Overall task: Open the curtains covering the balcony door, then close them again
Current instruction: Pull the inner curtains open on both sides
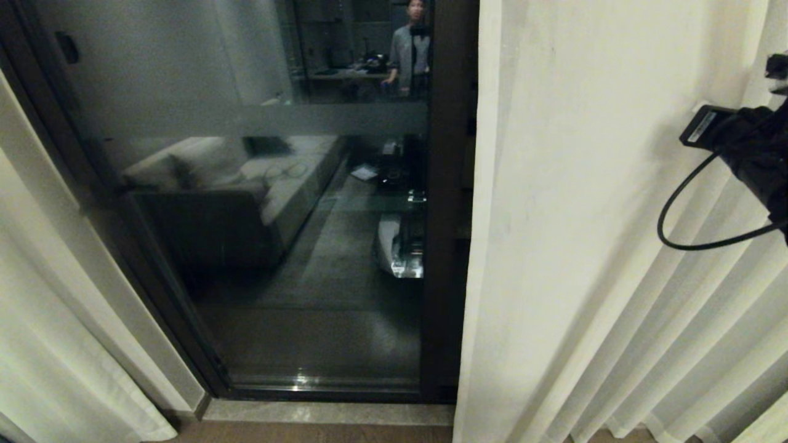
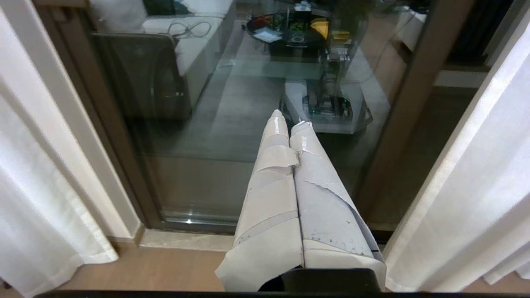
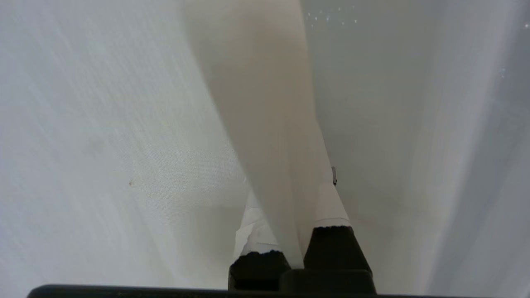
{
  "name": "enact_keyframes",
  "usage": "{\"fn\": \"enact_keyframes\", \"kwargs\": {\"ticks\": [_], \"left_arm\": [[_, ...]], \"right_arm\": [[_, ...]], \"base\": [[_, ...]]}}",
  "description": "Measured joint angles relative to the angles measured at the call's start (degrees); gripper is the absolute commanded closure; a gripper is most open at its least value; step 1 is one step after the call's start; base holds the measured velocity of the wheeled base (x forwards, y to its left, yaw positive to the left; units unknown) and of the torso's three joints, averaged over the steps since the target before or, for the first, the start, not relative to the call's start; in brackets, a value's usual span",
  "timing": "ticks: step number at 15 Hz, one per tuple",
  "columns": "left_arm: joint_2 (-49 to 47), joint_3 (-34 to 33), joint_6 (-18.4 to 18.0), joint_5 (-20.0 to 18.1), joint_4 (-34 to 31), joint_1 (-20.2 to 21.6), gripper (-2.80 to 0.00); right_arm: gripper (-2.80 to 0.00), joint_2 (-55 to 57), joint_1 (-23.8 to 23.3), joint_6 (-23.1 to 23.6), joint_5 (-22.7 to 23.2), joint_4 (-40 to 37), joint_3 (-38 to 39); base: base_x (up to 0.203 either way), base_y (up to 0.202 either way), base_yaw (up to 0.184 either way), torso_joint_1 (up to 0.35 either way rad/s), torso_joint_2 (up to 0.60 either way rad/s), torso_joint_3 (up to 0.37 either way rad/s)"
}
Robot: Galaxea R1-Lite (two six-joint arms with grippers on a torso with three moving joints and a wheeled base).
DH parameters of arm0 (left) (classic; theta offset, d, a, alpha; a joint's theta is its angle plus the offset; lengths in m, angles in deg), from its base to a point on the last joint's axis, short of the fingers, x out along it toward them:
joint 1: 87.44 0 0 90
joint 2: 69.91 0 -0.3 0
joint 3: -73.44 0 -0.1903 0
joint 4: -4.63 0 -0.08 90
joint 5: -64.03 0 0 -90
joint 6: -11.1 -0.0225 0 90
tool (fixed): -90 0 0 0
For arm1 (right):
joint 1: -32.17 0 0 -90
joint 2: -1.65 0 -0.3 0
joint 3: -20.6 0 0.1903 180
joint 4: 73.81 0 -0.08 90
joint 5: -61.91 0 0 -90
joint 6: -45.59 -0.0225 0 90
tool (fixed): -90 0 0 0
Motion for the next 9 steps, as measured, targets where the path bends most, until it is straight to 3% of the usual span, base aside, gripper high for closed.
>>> {"fn": "enact_keyframes", "kwargs": {"ticks": [9], "left_arm": [[0.0,0.0,0.0,0.0,0.0,0.0,0.00]], "right_arm": [[0.00,1.7,-0.7,-1.9,0.0,1.0,-0.9]], "base": [[0.000,-0.182,0.002,0.002,0.00,0.003]]}}
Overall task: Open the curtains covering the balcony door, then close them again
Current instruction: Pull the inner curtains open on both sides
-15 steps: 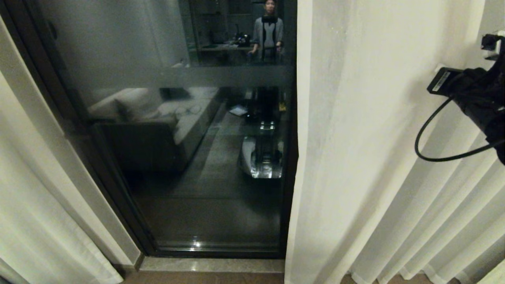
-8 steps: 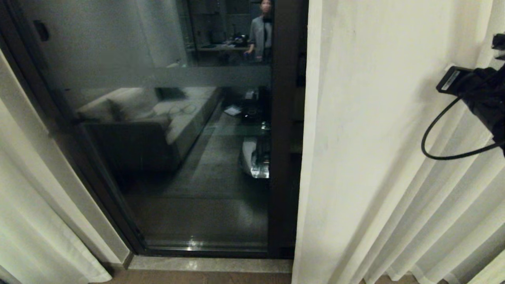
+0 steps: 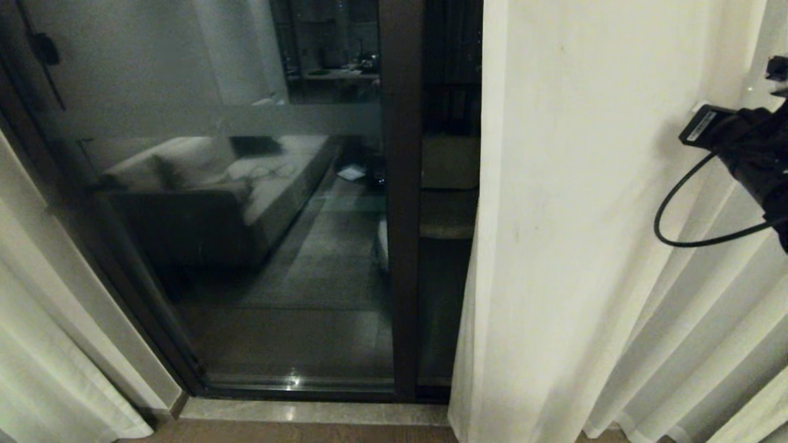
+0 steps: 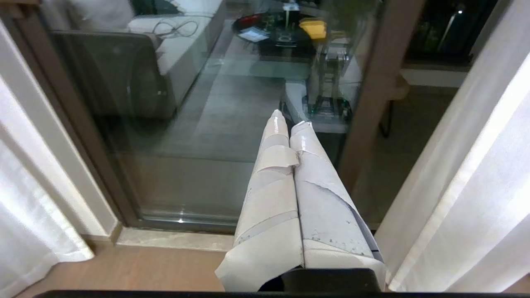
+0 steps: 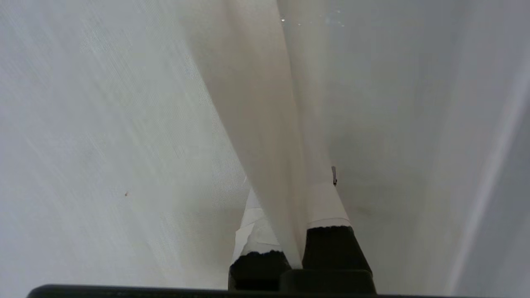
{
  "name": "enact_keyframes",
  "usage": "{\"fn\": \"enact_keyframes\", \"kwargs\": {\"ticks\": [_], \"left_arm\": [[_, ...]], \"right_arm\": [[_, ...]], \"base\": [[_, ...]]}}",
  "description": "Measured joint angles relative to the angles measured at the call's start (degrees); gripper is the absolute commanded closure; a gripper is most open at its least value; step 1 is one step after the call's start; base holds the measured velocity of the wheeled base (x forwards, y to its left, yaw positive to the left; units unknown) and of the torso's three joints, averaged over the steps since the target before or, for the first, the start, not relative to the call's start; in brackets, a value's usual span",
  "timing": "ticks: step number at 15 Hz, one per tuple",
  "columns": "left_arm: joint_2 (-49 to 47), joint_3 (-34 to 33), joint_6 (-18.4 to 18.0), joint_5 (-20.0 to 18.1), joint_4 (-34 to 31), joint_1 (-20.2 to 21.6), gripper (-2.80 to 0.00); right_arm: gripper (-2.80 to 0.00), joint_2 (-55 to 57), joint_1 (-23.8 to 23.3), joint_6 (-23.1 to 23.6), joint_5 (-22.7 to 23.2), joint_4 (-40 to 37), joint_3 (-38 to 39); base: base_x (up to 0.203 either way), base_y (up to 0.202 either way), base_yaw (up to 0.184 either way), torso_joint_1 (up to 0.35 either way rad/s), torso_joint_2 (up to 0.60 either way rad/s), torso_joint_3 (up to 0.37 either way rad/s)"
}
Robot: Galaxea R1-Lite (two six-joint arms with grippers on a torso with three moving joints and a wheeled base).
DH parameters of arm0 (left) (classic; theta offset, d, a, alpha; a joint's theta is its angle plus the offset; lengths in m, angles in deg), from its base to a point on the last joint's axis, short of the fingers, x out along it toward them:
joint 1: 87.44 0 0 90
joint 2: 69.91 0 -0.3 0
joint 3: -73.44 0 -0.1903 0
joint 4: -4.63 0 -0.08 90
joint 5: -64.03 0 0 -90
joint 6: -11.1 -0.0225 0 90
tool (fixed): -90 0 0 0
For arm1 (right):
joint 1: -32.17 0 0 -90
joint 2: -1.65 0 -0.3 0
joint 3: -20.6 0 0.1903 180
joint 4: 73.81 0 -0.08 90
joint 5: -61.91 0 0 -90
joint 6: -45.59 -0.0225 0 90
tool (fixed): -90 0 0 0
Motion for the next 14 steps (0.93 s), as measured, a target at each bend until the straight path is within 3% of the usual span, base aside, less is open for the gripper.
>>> {"fn": "enact_keyframes", "kwargs": {"ticks": [14], "left_arm": [[0.0,0.0,0.0,0.0,0.0,0.0,0.00]], "right_arm": [[0.00,3.4,-2.7,-0.5,0.2,3.3,-1.4]], "base": [[0.000,-0.185,0.001,0.002,0.00,0.003]]}}
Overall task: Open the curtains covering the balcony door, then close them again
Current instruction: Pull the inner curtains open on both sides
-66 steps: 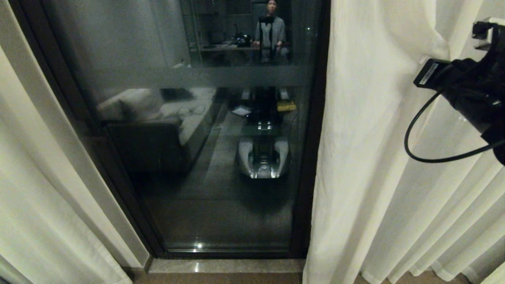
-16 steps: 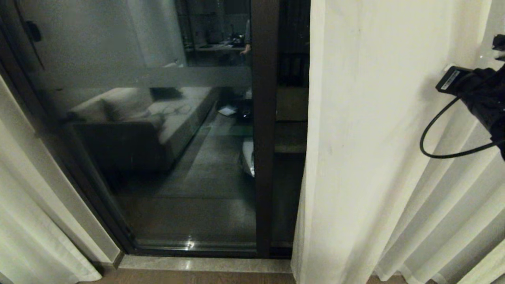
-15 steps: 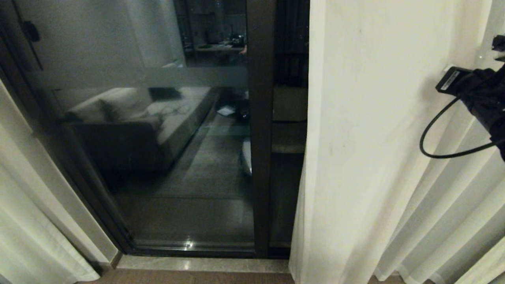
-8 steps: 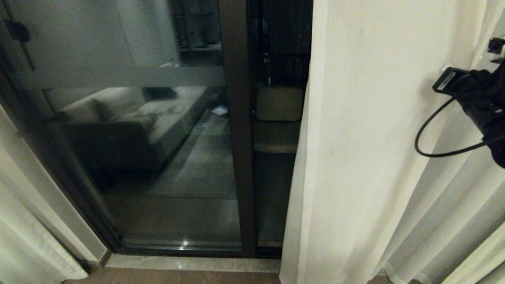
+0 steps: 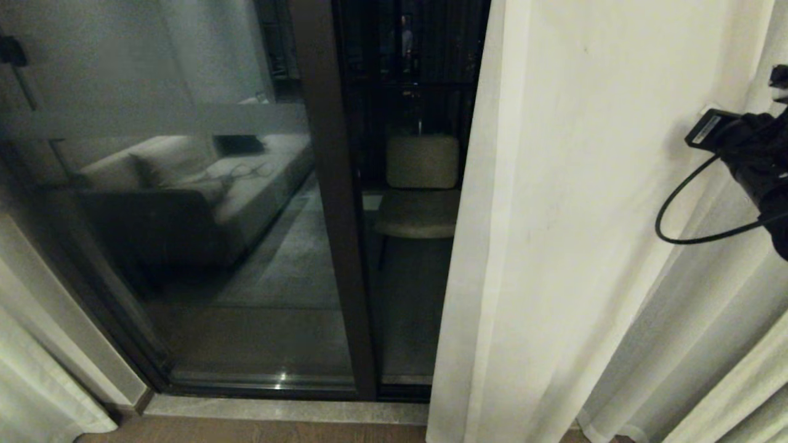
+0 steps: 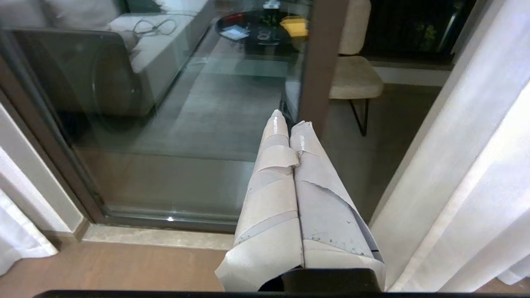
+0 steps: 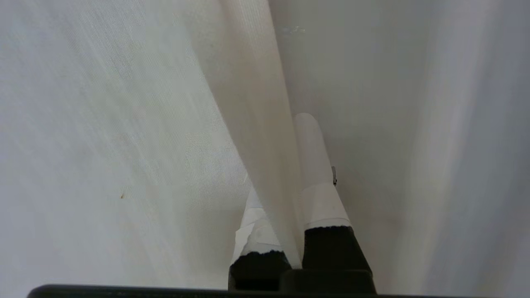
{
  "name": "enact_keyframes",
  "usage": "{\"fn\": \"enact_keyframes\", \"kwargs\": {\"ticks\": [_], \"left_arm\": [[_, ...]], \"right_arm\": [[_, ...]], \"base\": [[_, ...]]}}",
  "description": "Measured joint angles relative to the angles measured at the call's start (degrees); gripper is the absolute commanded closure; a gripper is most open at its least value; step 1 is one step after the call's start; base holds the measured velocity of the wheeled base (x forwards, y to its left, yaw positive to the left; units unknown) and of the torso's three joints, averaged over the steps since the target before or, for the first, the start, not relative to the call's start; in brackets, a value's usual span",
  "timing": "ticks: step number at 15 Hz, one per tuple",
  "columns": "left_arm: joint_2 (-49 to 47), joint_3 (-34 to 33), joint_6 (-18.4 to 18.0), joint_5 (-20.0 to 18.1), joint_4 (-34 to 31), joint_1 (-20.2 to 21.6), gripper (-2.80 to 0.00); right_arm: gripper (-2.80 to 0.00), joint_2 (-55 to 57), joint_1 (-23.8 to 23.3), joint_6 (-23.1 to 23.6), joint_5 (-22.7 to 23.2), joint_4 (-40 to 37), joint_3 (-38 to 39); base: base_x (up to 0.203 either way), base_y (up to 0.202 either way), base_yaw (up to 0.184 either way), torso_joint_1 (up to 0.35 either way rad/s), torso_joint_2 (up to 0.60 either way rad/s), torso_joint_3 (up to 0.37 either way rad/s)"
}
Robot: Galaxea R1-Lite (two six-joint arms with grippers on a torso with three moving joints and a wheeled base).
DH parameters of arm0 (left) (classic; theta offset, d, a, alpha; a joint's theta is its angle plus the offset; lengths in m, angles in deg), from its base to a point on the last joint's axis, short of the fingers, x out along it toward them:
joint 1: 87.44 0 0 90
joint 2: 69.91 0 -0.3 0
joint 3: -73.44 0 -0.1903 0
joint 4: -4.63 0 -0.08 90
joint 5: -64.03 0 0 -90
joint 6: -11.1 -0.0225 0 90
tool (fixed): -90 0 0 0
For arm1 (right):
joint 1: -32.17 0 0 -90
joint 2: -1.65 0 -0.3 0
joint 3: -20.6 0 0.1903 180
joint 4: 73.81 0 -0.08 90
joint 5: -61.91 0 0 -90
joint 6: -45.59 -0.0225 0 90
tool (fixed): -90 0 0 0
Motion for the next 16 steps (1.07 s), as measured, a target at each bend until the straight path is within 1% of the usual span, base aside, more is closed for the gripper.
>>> {"fn": "enact_keyframes", "kwargs": {"ticks": [13,16], "left_arm": [[0.0,0.0,0.0,0.0,-0.1,0.0,0.00],[0.0,0.0,0.0,0.0,0.0,0.0,0.00]], "right_arm": [[0.00,0.5,-2.3,0.0,-0.1,0.0,-0.5],[0.00,0.5,-2.1,0.0,0.0,-0.1,-0.5]], "base": [[0.000,-0.185,0.002,0.000,0.00,0.002],[0.000,-0.185,0.004,0.003,0.00,0.004]]}}
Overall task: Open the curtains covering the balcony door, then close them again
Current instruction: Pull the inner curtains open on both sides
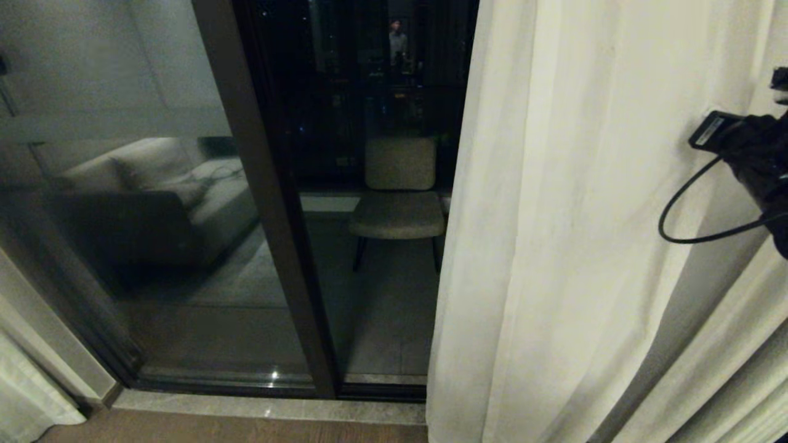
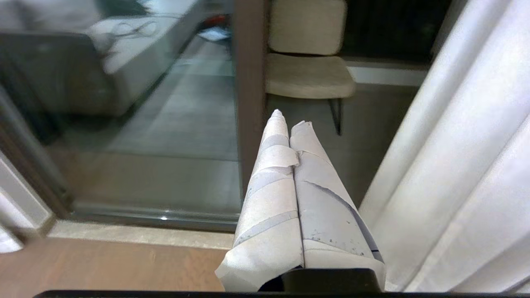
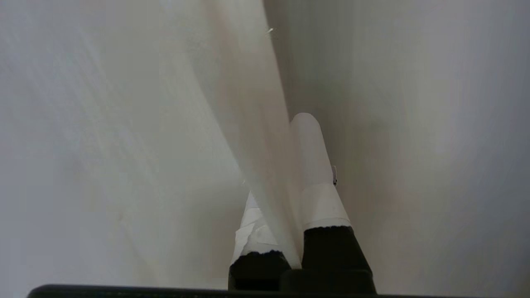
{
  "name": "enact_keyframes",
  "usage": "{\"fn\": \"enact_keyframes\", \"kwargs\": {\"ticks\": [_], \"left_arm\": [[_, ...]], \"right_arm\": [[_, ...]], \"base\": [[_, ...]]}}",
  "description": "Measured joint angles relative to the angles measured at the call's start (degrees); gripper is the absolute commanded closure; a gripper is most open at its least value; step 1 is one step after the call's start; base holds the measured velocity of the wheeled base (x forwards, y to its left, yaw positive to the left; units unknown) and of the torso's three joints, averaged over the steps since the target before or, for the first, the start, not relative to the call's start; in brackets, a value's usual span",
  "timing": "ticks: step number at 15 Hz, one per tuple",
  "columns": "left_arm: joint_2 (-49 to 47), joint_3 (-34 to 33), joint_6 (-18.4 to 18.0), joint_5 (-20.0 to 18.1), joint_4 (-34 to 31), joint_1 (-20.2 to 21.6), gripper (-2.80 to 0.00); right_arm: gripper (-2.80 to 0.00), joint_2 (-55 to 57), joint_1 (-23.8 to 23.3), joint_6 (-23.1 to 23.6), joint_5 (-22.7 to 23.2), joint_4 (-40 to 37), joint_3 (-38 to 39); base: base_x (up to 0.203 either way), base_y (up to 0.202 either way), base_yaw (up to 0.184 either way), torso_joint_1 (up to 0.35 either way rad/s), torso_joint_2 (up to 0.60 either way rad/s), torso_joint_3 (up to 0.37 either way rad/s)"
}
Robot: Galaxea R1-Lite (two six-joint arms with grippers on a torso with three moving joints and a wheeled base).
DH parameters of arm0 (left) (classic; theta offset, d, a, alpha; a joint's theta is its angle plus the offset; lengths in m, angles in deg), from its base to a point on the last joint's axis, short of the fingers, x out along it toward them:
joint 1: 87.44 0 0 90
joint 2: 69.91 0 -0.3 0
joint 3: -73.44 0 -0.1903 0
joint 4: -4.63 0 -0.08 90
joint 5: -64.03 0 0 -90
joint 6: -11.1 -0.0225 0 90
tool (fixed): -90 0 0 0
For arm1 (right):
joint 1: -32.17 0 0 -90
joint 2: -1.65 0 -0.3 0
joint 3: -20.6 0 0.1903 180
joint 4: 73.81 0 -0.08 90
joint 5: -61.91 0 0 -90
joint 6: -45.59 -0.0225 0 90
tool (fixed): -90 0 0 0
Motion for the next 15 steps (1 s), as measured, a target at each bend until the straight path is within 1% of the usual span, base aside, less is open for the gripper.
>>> {"fn": "enact_keyframes", "kwargs": {"ticks": [15], "left_arm": [[0.0,0.0,0.0,0.1,0.0,0.0,0.00]], "right_arm": [[0.00,-0.1,-0.1,0.1,-0.1,0.3,0.1]], "base": [[0.000,-0.188,0.002,0.002,0.00,0.002]]}}
